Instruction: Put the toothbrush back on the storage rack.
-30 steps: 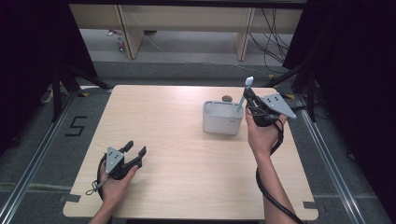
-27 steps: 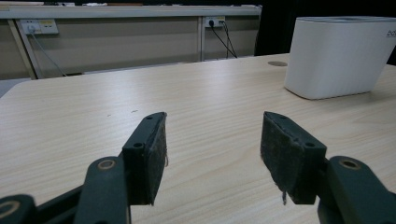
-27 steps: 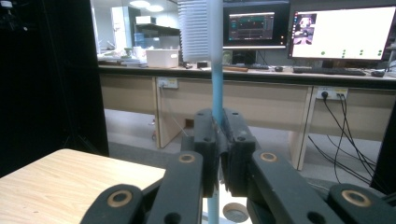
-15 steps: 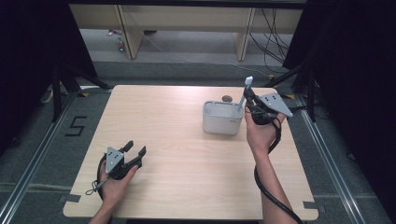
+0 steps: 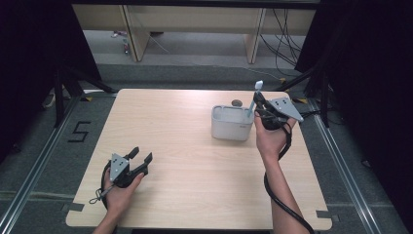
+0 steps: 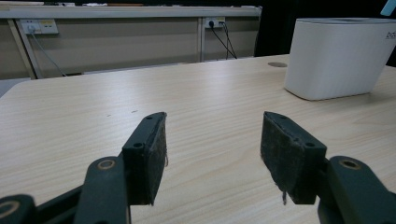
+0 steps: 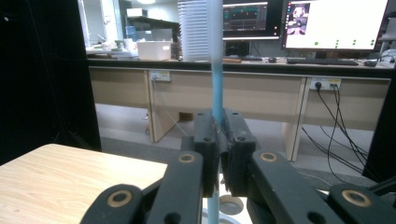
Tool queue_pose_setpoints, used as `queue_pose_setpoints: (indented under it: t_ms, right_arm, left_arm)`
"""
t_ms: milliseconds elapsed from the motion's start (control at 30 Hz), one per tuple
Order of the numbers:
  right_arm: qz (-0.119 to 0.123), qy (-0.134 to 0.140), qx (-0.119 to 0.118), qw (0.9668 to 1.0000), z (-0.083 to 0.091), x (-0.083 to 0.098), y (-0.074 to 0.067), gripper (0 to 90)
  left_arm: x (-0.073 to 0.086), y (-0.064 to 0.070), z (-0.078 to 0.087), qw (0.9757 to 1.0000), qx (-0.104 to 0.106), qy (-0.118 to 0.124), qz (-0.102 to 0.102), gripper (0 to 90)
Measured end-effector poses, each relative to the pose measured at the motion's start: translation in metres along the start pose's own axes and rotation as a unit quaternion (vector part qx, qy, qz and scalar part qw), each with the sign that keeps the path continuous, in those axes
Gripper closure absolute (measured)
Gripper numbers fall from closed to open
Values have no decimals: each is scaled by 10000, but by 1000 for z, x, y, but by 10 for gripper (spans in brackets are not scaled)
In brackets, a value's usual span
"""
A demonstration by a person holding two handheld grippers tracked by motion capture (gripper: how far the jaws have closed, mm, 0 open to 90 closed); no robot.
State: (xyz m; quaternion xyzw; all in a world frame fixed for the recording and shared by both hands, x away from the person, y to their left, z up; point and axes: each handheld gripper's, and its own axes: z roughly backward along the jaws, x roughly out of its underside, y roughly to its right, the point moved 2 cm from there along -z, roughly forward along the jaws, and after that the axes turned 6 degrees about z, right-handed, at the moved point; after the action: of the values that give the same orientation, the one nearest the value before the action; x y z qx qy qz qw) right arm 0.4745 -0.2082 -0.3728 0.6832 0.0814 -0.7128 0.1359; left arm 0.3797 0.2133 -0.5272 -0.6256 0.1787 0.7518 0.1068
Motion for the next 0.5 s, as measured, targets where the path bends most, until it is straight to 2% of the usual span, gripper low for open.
queue_pose_setpoints:
  t_ms: [67,467,500]
  right_arm:
    - [53,-21,78,10000,0,2,1,860]
    - [-18,-171,-24,9998,-3,13,-2,860]
    - [-37,-155,30,9999,-3,14,-3,859]
  left_arm:
    - [0,0,0,10000,1,0,5,403]
    - [0,0,0,10000,4,2,3,402]
    - [0,0,0,10000,3,0,1,402]
